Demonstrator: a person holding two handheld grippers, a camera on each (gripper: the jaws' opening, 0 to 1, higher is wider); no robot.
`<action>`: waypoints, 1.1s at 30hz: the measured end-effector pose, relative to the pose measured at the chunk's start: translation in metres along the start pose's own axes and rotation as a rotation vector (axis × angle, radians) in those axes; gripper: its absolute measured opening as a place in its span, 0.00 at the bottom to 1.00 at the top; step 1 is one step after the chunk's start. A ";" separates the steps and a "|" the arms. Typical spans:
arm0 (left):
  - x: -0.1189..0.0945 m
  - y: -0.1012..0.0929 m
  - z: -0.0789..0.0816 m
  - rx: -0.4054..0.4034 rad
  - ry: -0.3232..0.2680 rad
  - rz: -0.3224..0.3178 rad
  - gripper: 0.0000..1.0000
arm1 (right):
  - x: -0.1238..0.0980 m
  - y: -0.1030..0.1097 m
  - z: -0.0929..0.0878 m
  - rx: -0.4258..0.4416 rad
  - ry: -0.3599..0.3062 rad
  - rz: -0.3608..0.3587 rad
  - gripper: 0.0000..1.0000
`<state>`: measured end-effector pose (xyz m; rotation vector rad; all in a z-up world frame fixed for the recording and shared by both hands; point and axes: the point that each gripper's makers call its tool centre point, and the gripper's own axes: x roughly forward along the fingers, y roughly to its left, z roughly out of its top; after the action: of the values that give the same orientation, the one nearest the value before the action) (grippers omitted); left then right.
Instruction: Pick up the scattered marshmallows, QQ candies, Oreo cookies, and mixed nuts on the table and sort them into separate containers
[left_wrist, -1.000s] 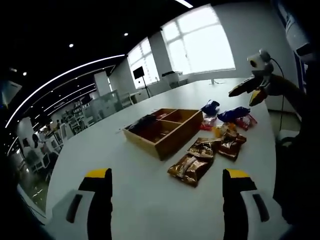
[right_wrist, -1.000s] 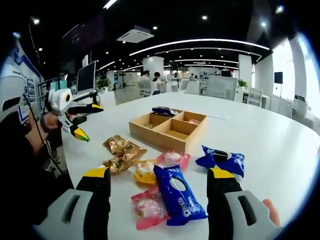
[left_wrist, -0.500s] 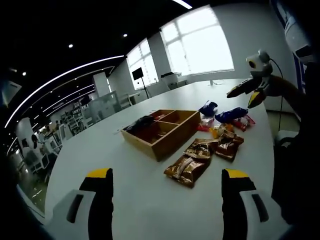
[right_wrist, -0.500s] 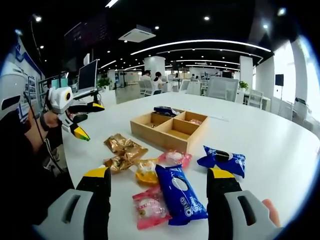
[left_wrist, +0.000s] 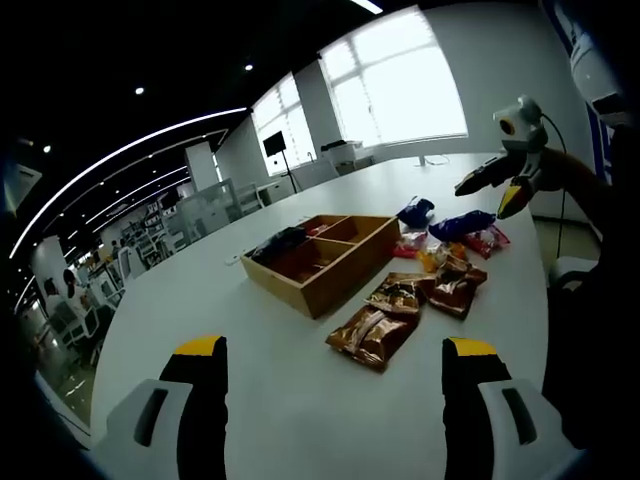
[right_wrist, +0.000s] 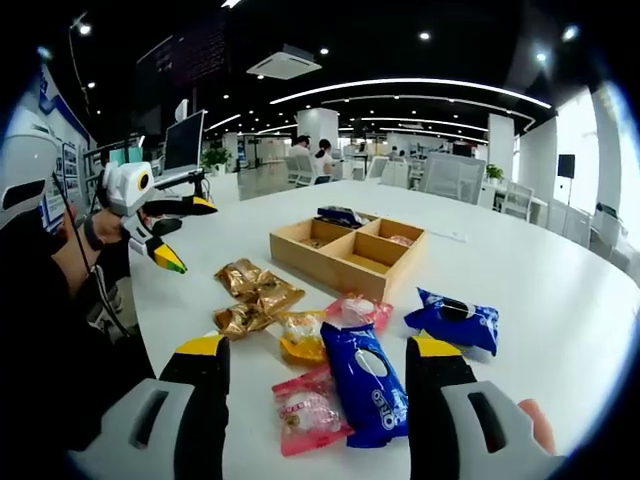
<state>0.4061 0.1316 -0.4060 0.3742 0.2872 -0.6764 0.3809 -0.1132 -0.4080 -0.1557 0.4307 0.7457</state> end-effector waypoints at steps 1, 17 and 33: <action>0.000 0.000 0.000 0.001 0.001 -0.001 0.92 | 0.002 0.003 0.000 -0.002 0.002 0.008 0.65; 0.002 -0.001 -0.003 0.009 0.007 -0.007 0.90 | 0.029 0.044 -0.008 -0.055 0.054 0.136 0.55; 0.001 0.003 -0.006 0.022 0.023 0.007 0.87 | 0.047 0.047 -0.018 -0.273 0.104 0.110 0.39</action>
<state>0.4080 0.1354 -0.4111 0.4045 0.3006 -0.6687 0.3738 -0.0550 -0.4442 -0.4316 0.4377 0.9059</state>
